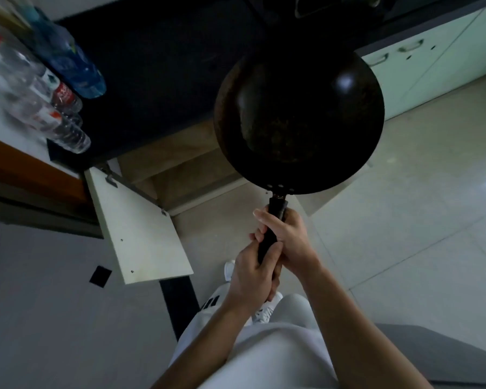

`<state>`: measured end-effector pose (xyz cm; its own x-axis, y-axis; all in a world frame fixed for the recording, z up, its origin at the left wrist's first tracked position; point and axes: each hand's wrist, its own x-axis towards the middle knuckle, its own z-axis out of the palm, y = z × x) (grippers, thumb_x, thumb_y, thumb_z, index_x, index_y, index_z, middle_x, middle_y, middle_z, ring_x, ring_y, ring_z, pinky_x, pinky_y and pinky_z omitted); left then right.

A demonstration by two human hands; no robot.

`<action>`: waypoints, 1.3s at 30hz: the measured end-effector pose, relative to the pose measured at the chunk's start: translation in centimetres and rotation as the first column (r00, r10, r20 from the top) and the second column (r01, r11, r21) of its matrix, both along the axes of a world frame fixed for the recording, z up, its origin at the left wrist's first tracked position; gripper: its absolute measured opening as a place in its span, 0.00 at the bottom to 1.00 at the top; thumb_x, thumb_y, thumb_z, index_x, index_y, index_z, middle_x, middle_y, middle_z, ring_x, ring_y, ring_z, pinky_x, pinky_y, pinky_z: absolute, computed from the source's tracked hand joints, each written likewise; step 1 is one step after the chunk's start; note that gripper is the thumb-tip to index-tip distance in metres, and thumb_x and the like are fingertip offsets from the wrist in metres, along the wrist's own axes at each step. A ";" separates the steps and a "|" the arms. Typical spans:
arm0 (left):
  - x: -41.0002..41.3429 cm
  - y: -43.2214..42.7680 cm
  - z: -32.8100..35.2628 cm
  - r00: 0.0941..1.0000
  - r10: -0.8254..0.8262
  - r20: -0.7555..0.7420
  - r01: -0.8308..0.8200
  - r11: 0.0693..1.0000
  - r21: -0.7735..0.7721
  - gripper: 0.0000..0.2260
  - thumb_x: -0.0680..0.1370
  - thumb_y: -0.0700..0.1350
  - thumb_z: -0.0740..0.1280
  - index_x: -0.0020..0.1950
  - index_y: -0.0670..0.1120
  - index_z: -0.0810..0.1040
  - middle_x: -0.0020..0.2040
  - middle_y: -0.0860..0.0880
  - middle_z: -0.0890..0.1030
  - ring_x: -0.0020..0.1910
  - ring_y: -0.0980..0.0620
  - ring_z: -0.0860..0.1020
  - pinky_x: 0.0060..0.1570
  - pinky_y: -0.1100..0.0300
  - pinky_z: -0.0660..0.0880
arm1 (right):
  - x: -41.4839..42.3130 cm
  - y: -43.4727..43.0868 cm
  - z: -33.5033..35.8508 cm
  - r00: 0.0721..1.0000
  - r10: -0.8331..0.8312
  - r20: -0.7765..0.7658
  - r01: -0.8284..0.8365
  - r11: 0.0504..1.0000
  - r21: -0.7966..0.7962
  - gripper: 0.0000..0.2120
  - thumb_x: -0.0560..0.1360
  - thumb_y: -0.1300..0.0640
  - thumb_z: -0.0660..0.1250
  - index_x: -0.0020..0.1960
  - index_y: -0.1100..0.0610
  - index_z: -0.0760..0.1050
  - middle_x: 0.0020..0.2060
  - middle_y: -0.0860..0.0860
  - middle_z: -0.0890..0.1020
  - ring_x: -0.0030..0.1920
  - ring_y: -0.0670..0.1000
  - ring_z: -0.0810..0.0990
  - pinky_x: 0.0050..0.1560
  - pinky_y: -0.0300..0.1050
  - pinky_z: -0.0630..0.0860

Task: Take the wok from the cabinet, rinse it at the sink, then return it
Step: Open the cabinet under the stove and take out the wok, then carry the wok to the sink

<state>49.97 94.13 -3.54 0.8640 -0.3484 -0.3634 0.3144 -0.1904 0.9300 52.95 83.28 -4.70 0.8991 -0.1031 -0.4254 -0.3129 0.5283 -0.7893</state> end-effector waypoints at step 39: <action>9.9 -30.5 4.9 0.573 -0.808 0.137 0.819 0.570 -0.066 0.15 0.80 0.52 0.63 0.42 0.41 0.73 0.26 0.48 0.72 0.19 0.51 0.69 0.20 0.58 0.68 | -0.3 -28.1 7.4 0.554 -0.829 0.080 0.832 0.546 -0.100 0.09 0.79 0.66 0.68 0.41 0.61 0.72 0.28 0.53 0.75 0.26 0.49 0.75 0.40 0.49 0.82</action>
<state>59.86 63.64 1.33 0.2184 -0.9512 -0.2181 0.0015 -0.2231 0.9748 52.61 55.20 2.67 0.3958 -0.8534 -0.3391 0.2349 0.4511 -0.8610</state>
